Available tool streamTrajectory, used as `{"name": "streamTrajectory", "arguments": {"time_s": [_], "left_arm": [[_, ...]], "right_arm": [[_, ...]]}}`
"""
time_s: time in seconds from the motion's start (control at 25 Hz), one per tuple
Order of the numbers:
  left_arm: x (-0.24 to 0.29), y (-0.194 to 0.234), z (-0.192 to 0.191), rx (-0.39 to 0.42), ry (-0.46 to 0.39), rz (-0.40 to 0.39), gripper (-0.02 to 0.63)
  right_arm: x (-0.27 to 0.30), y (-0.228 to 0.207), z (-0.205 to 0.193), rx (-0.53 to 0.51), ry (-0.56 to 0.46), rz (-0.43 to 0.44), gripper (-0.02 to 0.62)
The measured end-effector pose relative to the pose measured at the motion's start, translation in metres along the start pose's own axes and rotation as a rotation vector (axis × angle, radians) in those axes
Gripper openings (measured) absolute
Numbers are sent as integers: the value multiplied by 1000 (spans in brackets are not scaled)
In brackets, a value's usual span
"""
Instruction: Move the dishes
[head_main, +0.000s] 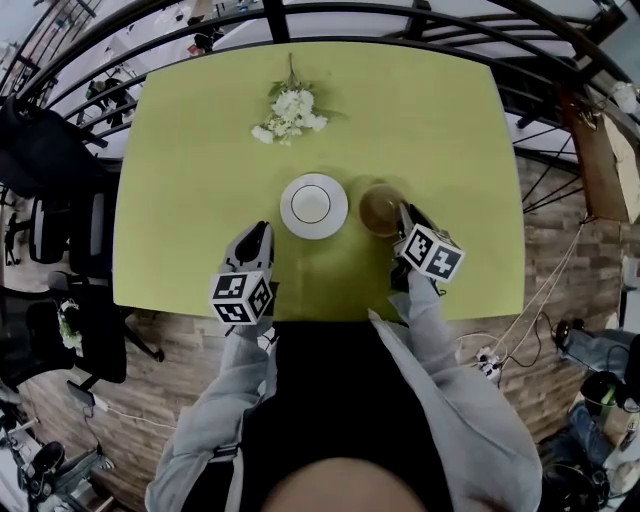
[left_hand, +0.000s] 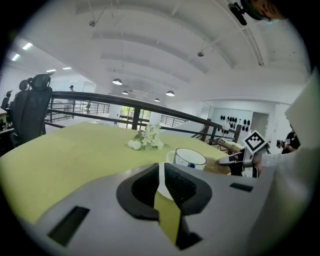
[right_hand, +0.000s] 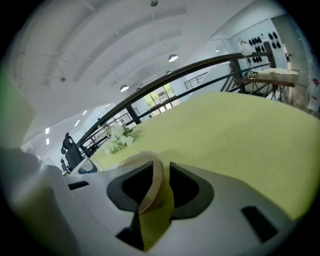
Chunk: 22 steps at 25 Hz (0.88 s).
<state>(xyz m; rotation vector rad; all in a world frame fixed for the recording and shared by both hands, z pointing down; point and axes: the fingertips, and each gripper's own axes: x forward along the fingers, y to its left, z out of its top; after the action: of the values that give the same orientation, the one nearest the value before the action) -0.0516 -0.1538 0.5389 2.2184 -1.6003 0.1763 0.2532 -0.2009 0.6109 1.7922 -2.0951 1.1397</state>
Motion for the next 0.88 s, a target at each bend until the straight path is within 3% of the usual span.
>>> {"name": "streamTrajectory", "arguments": {"time_s": [0.12, 0.44, 0.64, 0.88], "left_arm": [[-1, -6, 7, 10, -8, -15, 46], [4, -25, 35, 48, -63, -67, 46], [2, -45, 55, 62, -105, -104, 46], [0, -67, 78, 113, -145, -157, 46]], "right_arm": [[-8, 6, 9, 4, -44, 37, 158], [-55, 29, 45, -166, -188, 81, 152], [-80, 54, 60, -241, -241, 138, 129], [-93, 89, 68, -339, -284, 213, 41]]}}
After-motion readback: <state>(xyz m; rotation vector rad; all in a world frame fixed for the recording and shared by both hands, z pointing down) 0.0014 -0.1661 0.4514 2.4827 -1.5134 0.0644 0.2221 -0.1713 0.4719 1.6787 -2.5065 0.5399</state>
